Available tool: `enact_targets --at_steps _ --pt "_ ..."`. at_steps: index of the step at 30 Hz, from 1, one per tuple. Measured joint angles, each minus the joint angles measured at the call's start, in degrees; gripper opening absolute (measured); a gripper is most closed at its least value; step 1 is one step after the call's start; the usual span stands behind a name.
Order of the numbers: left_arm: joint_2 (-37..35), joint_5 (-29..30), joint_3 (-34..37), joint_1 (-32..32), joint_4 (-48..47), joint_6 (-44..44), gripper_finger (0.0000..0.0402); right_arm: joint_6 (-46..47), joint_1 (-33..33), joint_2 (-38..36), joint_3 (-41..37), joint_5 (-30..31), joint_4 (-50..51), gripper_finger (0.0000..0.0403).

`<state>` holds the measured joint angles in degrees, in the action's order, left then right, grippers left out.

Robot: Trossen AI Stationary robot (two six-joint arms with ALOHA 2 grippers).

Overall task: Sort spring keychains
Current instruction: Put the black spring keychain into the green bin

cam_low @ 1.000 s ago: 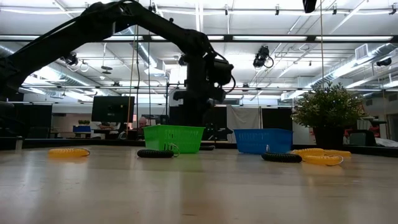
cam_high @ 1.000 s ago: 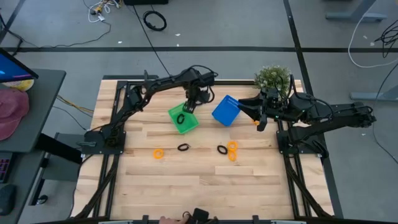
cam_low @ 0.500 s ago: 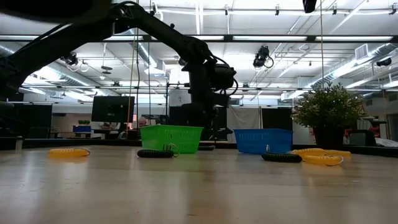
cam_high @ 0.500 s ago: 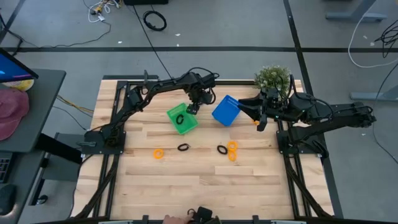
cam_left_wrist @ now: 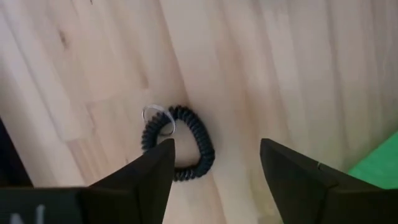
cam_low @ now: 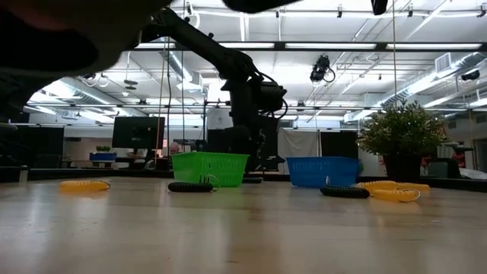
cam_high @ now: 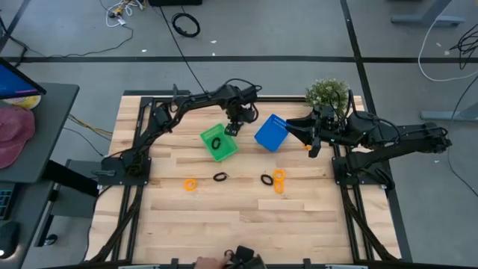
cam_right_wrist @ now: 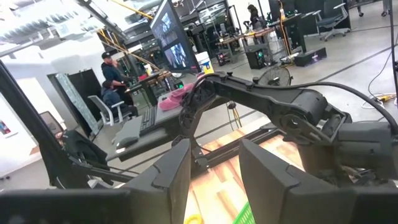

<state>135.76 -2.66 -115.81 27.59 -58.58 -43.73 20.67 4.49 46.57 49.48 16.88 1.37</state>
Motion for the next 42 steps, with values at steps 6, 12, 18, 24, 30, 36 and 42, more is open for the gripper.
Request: enact_targets --at_steps 6,12,18,24,30,36,42 --pt "0.00 5.45 0.00 -0.06 -0.36 -5.93 0.0226 0.02 0.00 0.01 -0.01 -0.01 0.00 0.0141" --pt "-0.01 3.39 0.00 0.73 -1.97 -13.62 0.0192 0.02 0.00 0.00 0.01 -0.01 0.00 0.0141" --pt "-0.02 2.32 0.00 3.00 -1.44 -19.14 0.0162 -0.07 0.00 0.00 -0.01 -0.01 0.04 0.0141" --pt "-0.02 2.49 0.00 5.00 -1.83 -31.01 0.0147 -0.11 -0.01 0.00 -0.01 -0.01 0.91 0.0141" --pt "-0.02 1.19 0.00 5.38 -0.27 -44.43 0.0128 1.81 -0.02 0.02 -0.01 0.04 3.46 0.0141" --pt "-0.07 -3.71 0.00 6.07 0.58 -49.56 0.0106 2.45 -0.13 0.02 -0.01 0.05 3.48 0.0141" --pt "1.22 -4.80 0.02 7.15 0.65 -47.04 0.0106 3.06 -1.09 0.02 -0.01 0.09 3.45 0.0141"
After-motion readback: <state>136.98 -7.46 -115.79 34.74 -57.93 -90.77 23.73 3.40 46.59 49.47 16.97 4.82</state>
